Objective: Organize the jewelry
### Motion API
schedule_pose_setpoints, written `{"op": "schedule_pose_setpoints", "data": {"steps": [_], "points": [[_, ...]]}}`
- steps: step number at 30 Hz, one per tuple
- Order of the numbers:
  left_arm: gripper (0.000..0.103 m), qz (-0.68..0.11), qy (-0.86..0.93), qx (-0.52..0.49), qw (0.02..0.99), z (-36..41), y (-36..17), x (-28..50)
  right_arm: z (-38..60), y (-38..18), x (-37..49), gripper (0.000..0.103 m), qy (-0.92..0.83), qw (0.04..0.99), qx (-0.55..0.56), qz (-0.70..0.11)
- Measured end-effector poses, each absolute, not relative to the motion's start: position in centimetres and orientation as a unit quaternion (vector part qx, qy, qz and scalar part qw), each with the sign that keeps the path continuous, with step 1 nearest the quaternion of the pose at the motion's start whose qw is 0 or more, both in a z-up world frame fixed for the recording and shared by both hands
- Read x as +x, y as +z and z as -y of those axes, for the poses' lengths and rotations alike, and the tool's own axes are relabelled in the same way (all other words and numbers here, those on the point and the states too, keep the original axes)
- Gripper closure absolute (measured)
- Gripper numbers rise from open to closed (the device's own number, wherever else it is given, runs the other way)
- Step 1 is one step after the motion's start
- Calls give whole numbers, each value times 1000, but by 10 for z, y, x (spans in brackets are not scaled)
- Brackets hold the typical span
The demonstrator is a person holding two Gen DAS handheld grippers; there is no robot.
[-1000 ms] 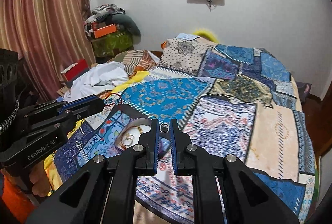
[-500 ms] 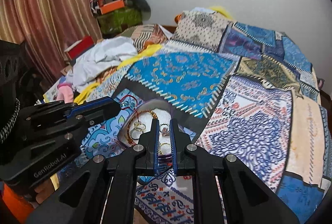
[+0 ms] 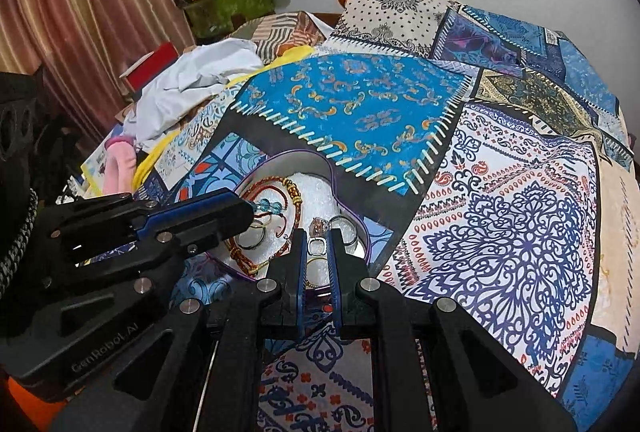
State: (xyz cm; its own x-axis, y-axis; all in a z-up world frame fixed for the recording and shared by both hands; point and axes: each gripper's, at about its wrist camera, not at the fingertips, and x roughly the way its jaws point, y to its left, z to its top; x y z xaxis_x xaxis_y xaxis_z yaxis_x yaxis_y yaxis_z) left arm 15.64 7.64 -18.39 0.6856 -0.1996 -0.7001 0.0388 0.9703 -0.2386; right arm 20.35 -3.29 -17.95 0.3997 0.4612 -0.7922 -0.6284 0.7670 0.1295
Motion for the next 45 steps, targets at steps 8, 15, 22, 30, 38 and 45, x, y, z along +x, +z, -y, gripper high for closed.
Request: {"op": "schedule_pose_setpoints", "data": {"steps": [8, 15, 22, 30, 38, 45], "points": [[96, -392, -52, -98, 913, -78, -176, 154, 32, -180, 205, 91, 326, 827, -97, -448], [95, -368, -38, -99, 924, -87, -148, 140, 41, -161, 199, 84, 320, 839, -87, -432], [95, -310, -30, -88, 946, -86, -96, 113, 58, -111, 176, 84, 312, 872, -75, -369], [81, -194, -25, -65, 979, -77, -22, 52, 84, -30, 118, 84, 300, 920, -55, -244], [39, -104, -1, -47, 993, -66, 20, -14, 111, 22, 44, 60, 269, 955, -30, -117], [1, -74, 28, -64, 995, -72, 29, -41, 117, 28, 17, 18, 226, 971, -24, -74]]}}
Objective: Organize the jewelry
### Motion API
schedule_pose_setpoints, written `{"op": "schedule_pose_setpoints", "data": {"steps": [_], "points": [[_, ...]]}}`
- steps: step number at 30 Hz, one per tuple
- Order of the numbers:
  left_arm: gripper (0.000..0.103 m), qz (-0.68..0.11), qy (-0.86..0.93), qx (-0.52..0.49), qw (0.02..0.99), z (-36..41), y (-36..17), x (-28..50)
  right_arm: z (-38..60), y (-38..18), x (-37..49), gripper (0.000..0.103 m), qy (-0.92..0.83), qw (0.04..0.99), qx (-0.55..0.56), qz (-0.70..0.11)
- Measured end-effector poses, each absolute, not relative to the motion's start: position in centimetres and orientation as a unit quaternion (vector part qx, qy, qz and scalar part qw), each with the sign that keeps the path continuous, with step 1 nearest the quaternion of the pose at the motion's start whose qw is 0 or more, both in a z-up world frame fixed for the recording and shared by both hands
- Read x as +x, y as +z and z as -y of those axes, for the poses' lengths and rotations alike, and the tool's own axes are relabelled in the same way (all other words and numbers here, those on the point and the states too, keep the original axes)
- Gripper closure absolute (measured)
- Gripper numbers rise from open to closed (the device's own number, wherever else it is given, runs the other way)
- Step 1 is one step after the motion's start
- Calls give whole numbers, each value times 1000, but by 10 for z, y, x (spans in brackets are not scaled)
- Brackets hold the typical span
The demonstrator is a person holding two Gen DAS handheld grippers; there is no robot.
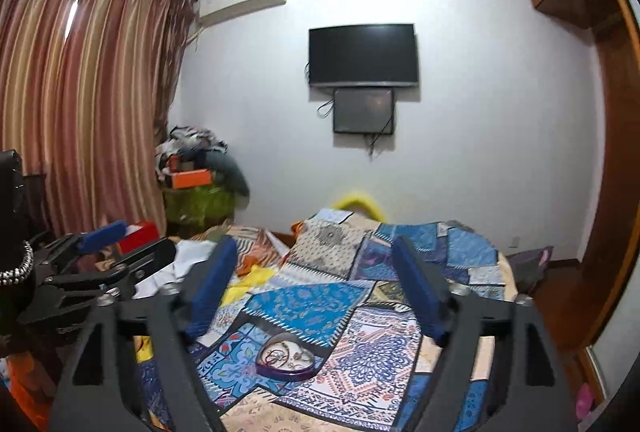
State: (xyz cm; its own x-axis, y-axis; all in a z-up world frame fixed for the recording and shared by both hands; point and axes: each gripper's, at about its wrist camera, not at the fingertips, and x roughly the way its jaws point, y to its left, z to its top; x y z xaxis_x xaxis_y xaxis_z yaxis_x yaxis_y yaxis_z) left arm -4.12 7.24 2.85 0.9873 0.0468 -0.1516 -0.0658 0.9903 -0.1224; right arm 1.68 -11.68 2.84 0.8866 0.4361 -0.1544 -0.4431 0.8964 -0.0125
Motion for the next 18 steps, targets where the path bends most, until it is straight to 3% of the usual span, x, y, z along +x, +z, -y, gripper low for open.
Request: {"op": "schedule_pose_setpoints", "data": {"steps": [5, 18], "points": [[1, -77, 36, -67, 994, -75, 26, -47, 113, 23, 19, 4, 199, 977, -26, -74], [1, -81, 39, -67, 994, -71, 20, -52, 122, 19, 6, 4, 202, 976, -29, -77]]}}
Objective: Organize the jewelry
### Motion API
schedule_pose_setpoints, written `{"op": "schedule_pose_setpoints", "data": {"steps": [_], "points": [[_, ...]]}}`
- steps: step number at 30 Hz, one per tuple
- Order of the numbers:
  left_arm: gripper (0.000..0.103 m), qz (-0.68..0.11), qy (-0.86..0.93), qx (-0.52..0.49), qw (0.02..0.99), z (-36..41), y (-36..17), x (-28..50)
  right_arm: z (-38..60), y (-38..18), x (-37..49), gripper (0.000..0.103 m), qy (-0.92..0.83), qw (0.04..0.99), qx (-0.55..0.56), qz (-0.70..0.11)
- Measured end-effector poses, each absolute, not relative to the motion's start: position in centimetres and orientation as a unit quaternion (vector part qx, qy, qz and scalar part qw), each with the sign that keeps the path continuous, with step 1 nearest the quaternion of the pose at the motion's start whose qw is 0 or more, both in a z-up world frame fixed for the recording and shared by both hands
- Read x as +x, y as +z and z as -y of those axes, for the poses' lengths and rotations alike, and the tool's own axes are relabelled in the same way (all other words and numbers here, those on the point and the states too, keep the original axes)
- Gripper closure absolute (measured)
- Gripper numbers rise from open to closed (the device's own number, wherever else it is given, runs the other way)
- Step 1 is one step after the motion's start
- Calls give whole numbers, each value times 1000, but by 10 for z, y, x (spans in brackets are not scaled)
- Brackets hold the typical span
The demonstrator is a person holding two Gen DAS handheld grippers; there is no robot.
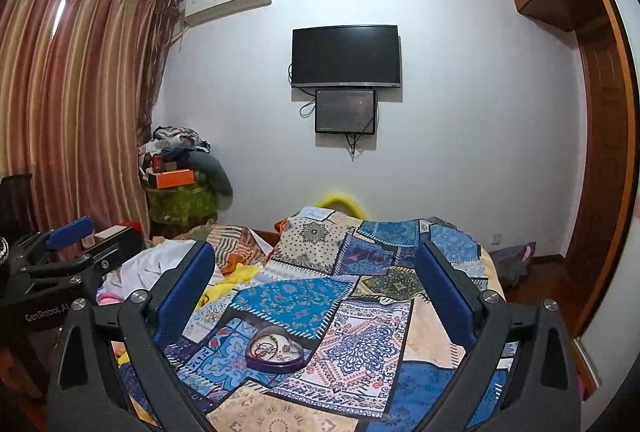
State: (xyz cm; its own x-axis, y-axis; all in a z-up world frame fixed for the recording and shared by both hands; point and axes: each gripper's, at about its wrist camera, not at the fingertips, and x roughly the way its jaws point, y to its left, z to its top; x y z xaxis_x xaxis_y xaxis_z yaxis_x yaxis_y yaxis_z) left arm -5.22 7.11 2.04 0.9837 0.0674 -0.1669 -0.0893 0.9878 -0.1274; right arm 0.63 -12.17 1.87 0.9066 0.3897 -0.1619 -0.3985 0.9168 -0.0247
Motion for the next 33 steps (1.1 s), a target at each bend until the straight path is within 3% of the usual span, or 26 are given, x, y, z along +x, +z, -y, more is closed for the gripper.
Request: {"op": "schedule_pose_setpoints", "data": {"steps": [33], "points": [[1, -99, 30, -60, 993, -66, 14, -44, 124, 19, 7, 4, 204, 975, -29, -88]]}}
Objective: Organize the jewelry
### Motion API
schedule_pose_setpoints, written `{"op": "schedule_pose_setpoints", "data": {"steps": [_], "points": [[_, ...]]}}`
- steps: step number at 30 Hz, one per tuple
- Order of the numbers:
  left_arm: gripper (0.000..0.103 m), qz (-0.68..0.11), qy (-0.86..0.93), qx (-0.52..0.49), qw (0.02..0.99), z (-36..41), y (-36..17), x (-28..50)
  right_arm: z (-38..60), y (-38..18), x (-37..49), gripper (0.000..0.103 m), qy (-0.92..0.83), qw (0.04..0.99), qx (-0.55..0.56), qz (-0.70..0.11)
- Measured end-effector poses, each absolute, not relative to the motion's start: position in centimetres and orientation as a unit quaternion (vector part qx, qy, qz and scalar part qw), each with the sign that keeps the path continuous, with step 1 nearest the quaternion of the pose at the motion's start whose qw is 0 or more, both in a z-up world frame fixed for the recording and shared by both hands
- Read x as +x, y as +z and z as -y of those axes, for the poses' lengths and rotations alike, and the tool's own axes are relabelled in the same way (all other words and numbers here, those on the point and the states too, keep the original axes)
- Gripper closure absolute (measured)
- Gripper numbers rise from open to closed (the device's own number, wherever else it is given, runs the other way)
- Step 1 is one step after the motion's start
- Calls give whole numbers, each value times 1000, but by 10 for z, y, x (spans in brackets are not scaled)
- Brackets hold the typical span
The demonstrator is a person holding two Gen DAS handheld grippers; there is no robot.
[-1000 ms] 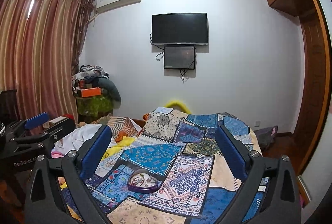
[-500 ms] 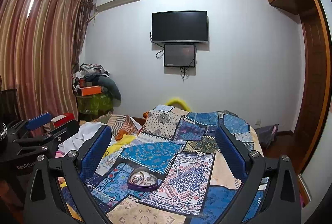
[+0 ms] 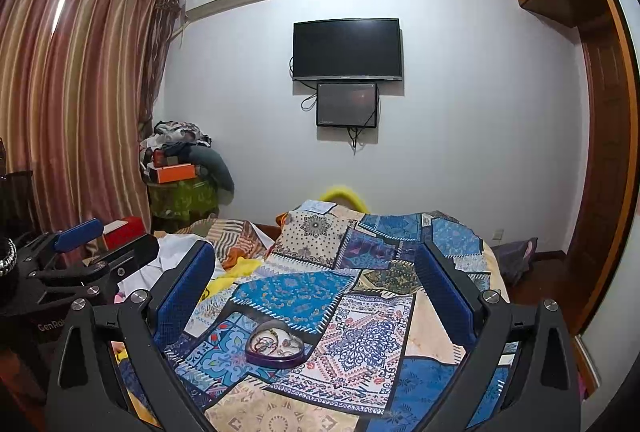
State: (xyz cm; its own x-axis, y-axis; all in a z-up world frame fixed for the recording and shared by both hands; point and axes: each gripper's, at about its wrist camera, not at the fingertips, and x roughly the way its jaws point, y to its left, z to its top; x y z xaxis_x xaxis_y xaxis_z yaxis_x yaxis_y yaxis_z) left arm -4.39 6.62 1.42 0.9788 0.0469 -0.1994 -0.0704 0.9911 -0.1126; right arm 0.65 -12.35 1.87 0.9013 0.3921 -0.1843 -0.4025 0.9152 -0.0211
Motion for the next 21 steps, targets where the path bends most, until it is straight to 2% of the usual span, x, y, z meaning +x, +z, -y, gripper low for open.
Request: {"op": "schedule_pose_setpoints", "data": {"steps": [21], "points": [[1, -104, 15, -60, 993, -68, 17, -40, 123, 20, 6, 4, 204, 974, -30, -89]]}}
